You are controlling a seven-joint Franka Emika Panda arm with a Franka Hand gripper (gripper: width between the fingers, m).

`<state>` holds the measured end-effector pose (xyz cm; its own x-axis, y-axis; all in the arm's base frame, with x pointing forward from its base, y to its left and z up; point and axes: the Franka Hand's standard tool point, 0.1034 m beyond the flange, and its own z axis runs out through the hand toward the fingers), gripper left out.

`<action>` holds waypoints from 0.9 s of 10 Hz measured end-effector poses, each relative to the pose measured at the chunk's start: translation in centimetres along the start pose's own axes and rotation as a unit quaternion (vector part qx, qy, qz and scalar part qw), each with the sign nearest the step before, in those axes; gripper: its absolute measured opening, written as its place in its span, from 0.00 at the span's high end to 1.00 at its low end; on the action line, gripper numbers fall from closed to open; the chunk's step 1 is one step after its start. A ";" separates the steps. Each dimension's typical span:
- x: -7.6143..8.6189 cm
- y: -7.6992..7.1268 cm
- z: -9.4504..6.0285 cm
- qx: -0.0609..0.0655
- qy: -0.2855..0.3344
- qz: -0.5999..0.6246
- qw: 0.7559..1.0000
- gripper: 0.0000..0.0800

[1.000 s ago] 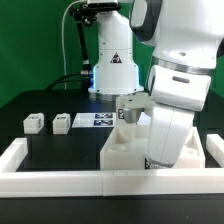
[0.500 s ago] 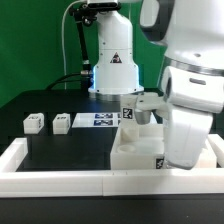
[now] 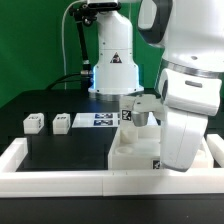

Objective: Assemble square table

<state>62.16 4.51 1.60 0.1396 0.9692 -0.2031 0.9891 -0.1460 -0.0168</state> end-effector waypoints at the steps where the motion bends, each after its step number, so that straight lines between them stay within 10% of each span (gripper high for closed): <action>1: 0.5 0.0 -0.1 -0.001 0.003 -0.025 1.000 0.92; 9: 2.2 -0.7 -0.1 0.011 0.008 -0.035 0.999 0.92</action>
Offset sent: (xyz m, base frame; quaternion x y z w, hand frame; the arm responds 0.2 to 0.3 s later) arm 0.0081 0.0236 -0.0018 0.0281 -0.0048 -0.0867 0.9958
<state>61.80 6.71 1.25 0.0717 0.9799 -0.1859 0.9952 -0.0828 -0.0522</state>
